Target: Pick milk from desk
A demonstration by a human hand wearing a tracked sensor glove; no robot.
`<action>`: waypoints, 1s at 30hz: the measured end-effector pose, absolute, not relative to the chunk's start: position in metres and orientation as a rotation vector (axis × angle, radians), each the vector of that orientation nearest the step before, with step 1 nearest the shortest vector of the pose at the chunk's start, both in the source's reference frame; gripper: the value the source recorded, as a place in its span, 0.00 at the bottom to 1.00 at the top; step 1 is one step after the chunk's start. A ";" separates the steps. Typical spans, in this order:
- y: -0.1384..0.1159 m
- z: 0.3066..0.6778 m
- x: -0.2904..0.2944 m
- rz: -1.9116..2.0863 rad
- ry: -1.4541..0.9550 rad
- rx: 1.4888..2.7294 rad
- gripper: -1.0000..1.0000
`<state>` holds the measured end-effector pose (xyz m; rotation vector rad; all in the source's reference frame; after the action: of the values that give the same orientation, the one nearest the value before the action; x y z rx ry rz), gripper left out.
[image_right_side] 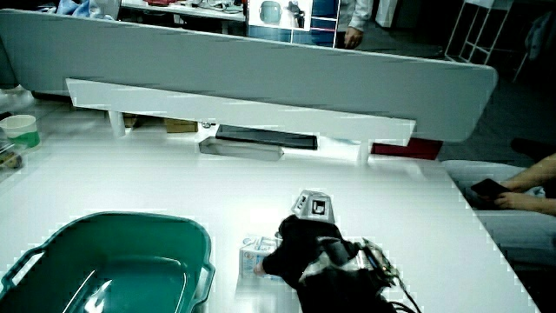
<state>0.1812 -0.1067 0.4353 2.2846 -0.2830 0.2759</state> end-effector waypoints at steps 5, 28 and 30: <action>-0.107 0.436 0.181 0.282 -0.291 2.293 0.83; -0.104 0.433 0.179 0.217 -0.369 2.365 1.00; -0.104 0.430 0.178 0.224 -0.374 2.362 1.00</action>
<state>0.1779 -0.1039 0.4296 2.3625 -0.3739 0.2243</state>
